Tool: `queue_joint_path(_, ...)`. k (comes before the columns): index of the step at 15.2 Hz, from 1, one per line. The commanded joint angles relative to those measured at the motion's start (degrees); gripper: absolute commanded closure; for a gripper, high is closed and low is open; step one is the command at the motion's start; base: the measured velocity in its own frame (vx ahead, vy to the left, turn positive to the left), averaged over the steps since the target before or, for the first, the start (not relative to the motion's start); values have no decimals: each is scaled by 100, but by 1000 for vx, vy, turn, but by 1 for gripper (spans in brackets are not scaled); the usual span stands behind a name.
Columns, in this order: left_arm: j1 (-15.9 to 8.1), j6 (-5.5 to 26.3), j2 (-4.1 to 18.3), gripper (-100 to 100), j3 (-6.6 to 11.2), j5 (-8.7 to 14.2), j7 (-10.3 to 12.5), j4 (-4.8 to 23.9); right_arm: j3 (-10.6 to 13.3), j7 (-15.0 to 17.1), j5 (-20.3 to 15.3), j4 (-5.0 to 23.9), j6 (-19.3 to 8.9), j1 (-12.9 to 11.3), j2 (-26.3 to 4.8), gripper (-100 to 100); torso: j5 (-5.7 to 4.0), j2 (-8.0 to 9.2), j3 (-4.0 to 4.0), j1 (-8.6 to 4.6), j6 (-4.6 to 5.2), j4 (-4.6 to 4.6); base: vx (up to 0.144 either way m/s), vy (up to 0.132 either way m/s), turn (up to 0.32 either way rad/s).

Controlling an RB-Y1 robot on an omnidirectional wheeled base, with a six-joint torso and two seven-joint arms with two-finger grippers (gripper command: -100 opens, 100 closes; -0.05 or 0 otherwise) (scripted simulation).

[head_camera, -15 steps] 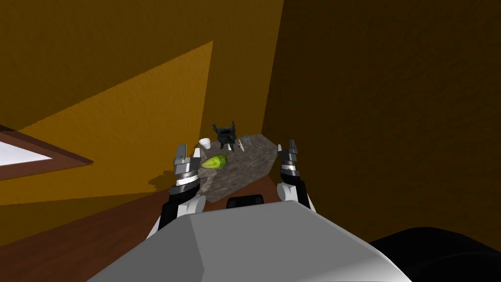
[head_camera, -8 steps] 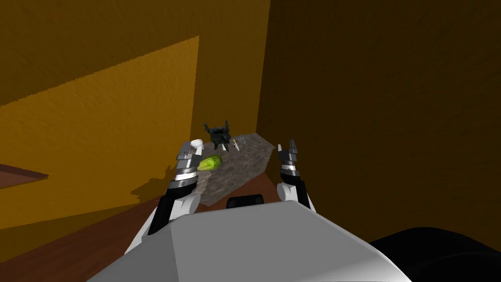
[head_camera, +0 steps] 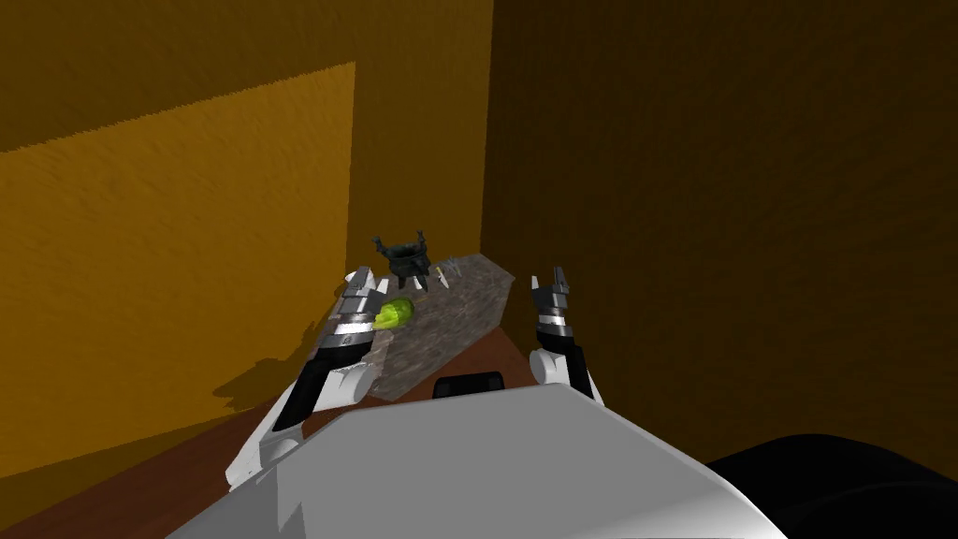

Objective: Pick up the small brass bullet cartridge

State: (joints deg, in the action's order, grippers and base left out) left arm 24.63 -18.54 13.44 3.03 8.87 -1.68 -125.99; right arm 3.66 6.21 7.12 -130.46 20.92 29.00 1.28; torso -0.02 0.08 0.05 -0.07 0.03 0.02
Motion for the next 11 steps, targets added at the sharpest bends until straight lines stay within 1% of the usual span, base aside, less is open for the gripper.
queue_joint_path(1, -80, 258, 80, -100, 50, 36, 86, 31, 0, 0, 0, 0, 0, 0, 0, 0, 0, 0, 0, 0, 0, 0, -15, -24, -166)
queue_joint_path(2, -181, 403, 202, -100, 125, 95, 204, 74, 0, 0, 0, 0, 0, 0, 0, 0, 0, -1, -1, 0, -1, 0, -20, -31, -212)
queue_joint_path(3, -181, 511, 202, -100, 125, 95, 204, 74, 0, 0, 0, 0, 0, 0, 0, 0, 0, -1, -1, -2, 1, 0, -24, -32, -181)
queue_joint_path(4, -181, 556, 202, -100, 125, 95, 204, 74, 0, 0, 0, 0, 0, 0, 0, 0, 0, 0, 0, -2, 0, 0, -17, -23, -54)
queue_joint_path(5, -285, 744, 326, -100, 201, 161, 327, 126, 0, 0, 0, 0, 0, 1, 0, 0, 0, 0, 0, -1, -3, 0, -14, -30, -131)
queue_joint_path(6, -285, 869, 326, -100, 201, 161, 327, 126, 0, 0, 0, 0, 0, 0, 0, 0, 0, -1, 0, -2, 0, 0, -14, -33, -167)
queue_joint_path(7, -285, 874, 326, -100, 201, 161, 327, 126, 0, 0, 0, 0, 0, 0, 0, 0, 0, -1, -1, -3, -1, -1, -10, -23, -69)
queue_joint_path(8, -392, 1075, 451, -100, 277, 232, 455, 188, 0, 0, 0, 0, 0, 1, 0, 0, 0, -2, -1, 0, -3, -1, -8, -31, -155)
queue_joint_path(10, -392, 1212, 451, -100, 277, 232, 455, 188, 0, 0, 0, 0, 0, 0, 0, 0, 0, -4, -2, -2, -2, -1, -6, -25, -104)
queue_joint_path(11, -501, 1357, 580, -100, 353, 310, 587, 262, -1, 0, 0, 0, 0, 1, 0, 0, 0, -4, -2, 0, -3, -1, -4, -31, -150)
